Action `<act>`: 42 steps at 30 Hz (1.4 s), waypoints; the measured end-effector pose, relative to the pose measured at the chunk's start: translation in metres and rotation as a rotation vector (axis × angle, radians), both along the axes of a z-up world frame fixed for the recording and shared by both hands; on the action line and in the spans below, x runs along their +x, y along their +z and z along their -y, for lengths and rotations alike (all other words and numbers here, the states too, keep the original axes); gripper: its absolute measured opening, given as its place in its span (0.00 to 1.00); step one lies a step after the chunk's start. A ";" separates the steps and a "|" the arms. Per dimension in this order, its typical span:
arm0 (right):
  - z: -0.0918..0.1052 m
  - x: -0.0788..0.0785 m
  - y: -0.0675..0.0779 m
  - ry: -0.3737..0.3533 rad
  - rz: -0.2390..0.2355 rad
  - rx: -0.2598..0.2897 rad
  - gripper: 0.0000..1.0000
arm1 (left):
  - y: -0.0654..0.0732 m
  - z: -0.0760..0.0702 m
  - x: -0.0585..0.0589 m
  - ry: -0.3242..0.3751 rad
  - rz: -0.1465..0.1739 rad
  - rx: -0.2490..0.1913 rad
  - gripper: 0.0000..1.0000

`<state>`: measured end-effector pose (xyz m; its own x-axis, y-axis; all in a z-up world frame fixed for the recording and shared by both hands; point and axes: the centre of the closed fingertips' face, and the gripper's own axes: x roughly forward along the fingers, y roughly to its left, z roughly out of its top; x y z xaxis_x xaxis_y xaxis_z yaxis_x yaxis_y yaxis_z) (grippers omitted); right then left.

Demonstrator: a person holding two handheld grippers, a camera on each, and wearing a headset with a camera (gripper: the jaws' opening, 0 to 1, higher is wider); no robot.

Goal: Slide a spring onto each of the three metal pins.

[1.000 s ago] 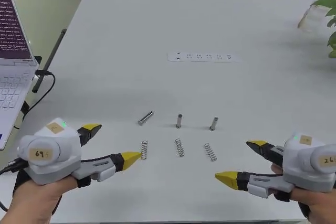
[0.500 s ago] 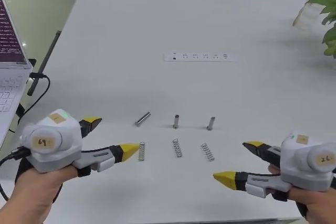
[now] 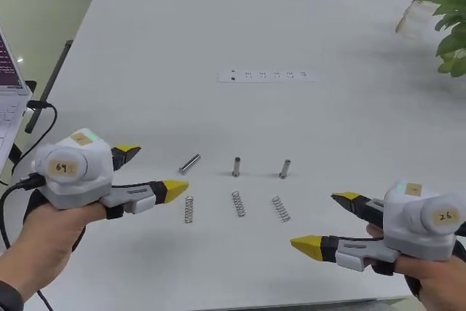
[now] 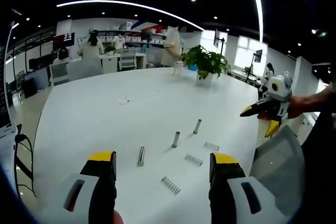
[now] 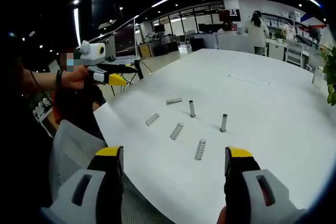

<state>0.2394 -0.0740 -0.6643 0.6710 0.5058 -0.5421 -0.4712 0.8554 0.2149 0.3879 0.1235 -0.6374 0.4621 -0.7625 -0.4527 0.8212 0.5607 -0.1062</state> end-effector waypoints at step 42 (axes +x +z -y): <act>0.007 0.000 -0.006 -0.013 -0.036 0.010 0.78 | -0.046 0.047 0.076 -0.046 -0.058 0.077 0.63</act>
